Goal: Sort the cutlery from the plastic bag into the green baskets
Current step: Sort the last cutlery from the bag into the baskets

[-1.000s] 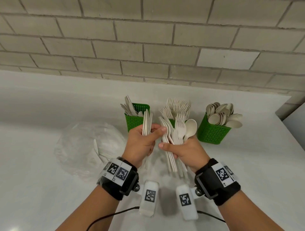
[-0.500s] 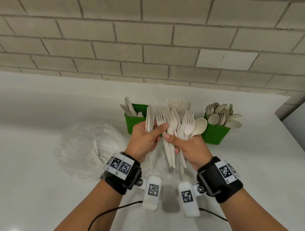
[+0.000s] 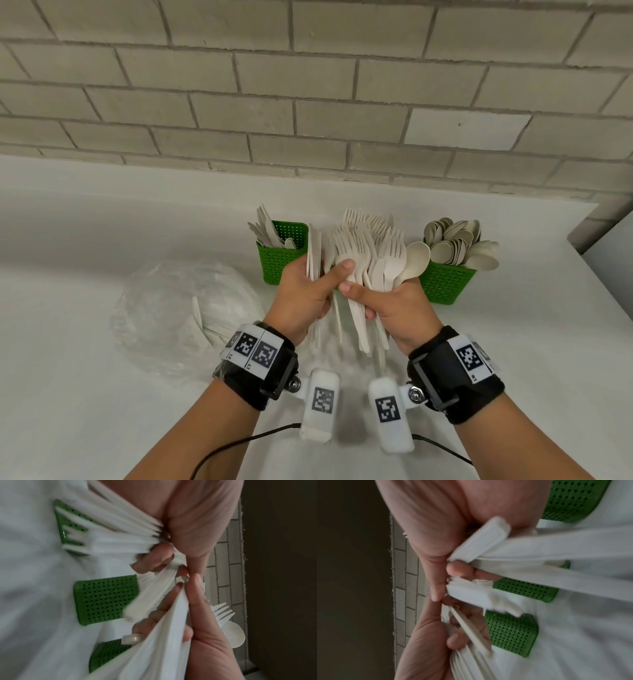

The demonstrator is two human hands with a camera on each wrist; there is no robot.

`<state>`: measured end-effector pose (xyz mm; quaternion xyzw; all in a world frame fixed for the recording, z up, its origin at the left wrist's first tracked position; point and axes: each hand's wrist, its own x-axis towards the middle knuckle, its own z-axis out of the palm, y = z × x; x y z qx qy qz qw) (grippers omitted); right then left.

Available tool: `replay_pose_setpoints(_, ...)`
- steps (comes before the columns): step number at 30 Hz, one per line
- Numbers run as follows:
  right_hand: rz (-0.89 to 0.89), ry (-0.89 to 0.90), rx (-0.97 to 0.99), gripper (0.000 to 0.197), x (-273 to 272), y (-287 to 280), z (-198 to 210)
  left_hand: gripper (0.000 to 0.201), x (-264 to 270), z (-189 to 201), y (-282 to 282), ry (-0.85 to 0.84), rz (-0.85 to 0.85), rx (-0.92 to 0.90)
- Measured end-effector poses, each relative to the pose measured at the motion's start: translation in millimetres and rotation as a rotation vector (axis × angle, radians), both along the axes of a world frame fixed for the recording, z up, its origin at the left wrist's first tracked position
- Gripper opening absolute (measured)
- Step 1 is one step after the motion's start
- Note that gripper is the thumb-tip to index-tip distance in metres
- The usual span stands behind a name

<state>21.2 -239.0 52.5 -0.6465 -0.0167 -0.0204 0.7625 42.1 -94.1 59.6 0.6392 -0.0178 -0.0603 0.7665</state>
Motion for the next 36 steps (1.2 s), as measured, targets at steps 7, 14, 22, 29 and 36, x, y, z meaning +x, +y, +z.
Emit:
replay_pose_setpoints(7,0.043,0.014,0.026,0.032,-2,3,3,0.016,-2,1,-2,0.076,0.002,-0.064)
replay_pose_setpoints(14,0.194,-0.025,0.041,0.040,-6,5,5,0.024,-1,-1,-3,0.015,0.007,0.057)
replay_pose_setpoints(22,0.065,0.017,-0.144,0.020,7,-6,-6,0.037,-1,0,4,0.064,-0.029,0.004)
replay_pose_setpoints(29,-0.029,0.006,-0.023,0.022,11,0,8,0.038,-7,3,-1,0.017,-0.190,0.081)
replay_pose_setpoints(36,0.072,0.010,-0.147,0.020,14,-1,12,0.056,-11,10,-2,0.084,-0.276,0.032)
